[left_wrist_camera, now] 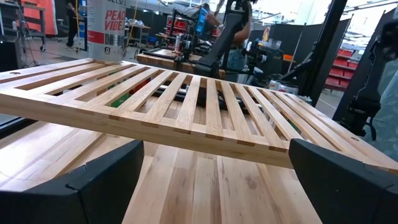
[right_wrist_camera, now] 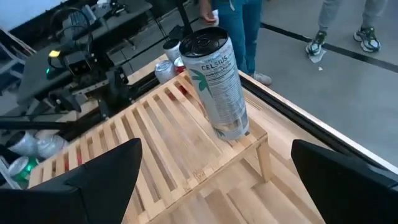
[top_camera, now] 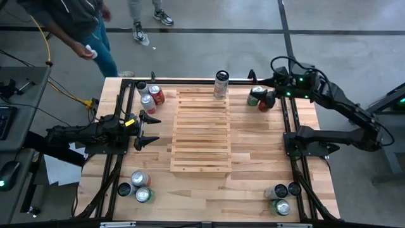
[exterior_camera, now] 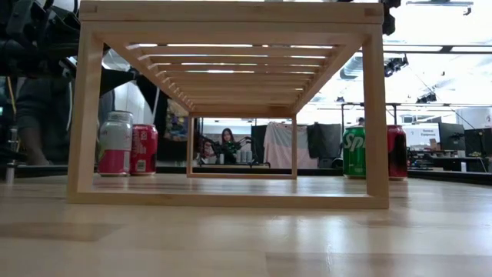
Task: Place canned beverage on shelf
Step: Put the white pink soda can on the shelf
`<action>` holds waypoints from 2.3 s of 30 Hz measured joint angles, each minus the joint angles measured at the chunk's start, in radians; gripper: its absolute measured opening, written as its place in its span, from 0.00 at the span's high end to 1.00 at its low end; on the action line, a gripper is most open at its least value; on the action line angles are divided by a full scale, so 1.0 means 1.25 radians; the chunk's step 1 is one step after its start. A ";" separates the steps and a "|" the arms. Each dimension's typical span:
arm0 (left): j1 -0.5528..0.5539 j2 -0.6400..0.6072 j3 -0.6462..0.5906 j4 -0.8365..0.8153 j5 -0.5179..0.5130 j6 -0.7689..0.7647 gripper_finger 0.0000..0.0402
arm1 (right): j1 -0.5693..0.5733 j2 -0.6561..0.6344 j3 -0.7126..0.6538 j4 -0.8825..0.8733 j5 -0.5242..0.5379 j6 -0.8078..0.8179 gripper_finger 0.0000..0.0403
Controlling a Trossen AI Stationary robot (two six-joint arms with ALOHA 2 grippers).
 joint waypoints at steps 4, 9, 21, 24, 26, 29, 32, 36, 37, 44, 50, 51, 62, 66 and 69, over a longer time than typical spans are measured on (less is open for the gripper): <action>0.000 0.000 0.000 0.000 0.000 0.000 0.02 | 0.000 0.006 0.000 0.002 0.000 0.000 0.01; 0.000 0.000 0.000 0.000 0.000 0.000 0.02 | 0.000 0.024 0.000 0.003 0.004 0.028 0.01; 0.001 0.000 0.000 0.002 0.000 0.000 0.02 | 0.000 0.077 0.000 0.042 0.005 0.135 0.01; -0.001 0.000 0.000 0.026 0.005 -0.033 0.02 | 0.000 0.088 0.000 0.067 0.005 0.172 0.01; 0.000 0.000 0.000 0.063 0.008 -0.125 0.02 | 0.000 0.095 0.000 0.085 0.005 0.187 0.01; 0.000 0.000 0.000 0.137 -0.001 -0.280 0.02 | 0.000 0.102 0.000 0.115 0.004 0.195 0.01; 0.000 0.002 0.001 0.215 -0.078 -0.326 0.02 | 0.000 0.102 0.000 0.136 0.004 0.195 0.01; 0.000 0.004 0.001 0.306 -0.228 -0.328 0.02 | 0.000 0.101 0.000 0.144 0.003 0.189 0.01; 0.001 0.007 0.001 0.323 -0.249 -0.328 0.02 | 0.000 0.101 0.000 0.144 0.002 0.184 0.01; 0.005 0.085 0.081 0.255 -0.263 -0.329 0.02 | 0.000 0.100 0.000 0.143 0.000 0.132 0.01; 0.065 0.247 0.300 0.020 -0.306 -0.329 0.02 | 0.000 0.100 0.000 0.143 -0.002 0.085 0.01; 0.080 0.281 0.343 -0.037 -0.306 -0.329 0.02 | 0.000 0.100 0.000 0.143 -0.002 0.084 0.01; 0.296 0.618 0.709 -0.528 -0.304 -0.306 0.02 | 0.000 0.100 0.000 0.142 -0.004 0.062 0.01; 0.318 0.676 0.753 -0.470 -0.285 -0.296 0.02 | 0.000 0.100 0.000 0.142 -0.006 0.062 0.01; 0.316 0.697 0.758 -0.414 -0.241 -0.316 0.02 | 0.000 0.100 0.000 0.142 -0.008 0.062 0.01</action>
